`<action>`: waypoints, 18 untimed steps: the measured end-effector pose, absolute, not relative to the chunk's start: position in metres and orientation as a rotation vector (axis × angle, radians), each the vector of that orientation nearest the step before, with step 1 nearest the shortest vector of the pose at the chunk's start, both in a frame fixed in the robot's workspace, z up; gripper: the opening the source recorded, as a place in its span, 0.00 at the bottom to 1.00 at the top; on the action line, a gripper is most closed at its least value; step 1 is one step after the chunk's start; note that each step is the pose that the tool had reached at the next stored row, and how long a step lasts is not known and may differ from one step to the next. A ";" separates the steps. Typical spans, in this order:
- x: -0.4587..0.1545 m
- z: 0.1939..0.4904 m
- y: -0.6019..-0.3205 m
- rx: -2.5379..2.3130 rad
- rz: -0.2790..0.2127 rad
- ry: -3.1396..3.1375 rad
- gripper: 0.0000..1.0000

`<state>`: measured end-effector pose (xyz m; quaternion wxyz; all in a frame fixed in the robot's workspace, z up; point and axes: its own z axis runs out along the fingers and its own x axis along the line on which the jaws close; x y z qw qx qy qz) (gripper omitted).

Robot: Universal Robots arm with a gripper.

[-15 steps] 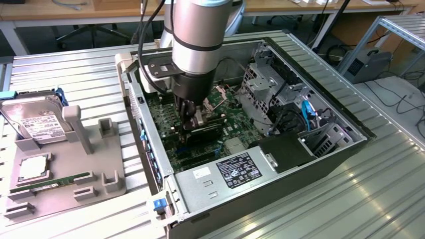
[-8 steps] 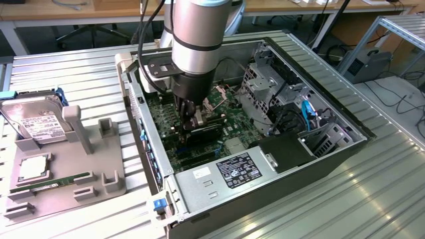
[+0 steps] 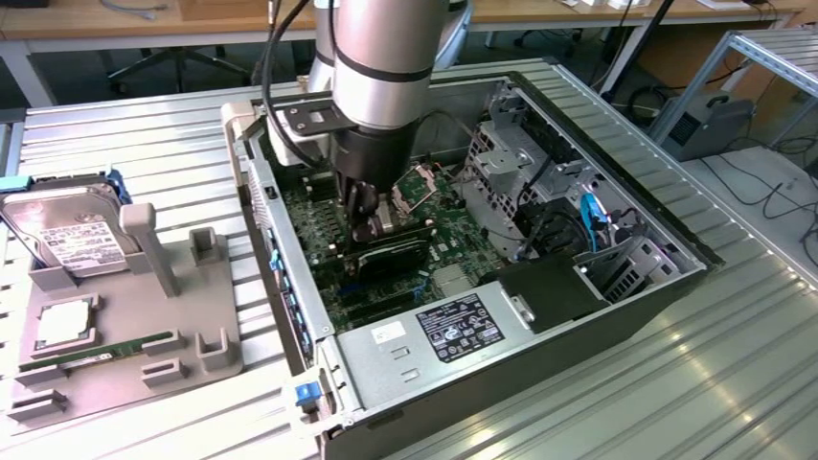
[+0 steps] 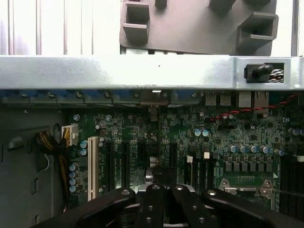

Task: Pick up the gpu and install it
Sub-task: 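Press down on the gpu until it lock into place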

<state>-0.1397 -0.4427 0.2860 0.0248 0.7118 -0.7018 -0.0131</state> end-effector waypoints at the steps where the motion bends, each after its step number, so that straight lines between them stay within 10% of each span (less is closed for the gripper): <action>1: -0.138 0.287 -0.443 2.203 -0.045 -2.172 0.11; 18: -0.110 0.292 -0.443 2.208 -0.086 -2.176 0.11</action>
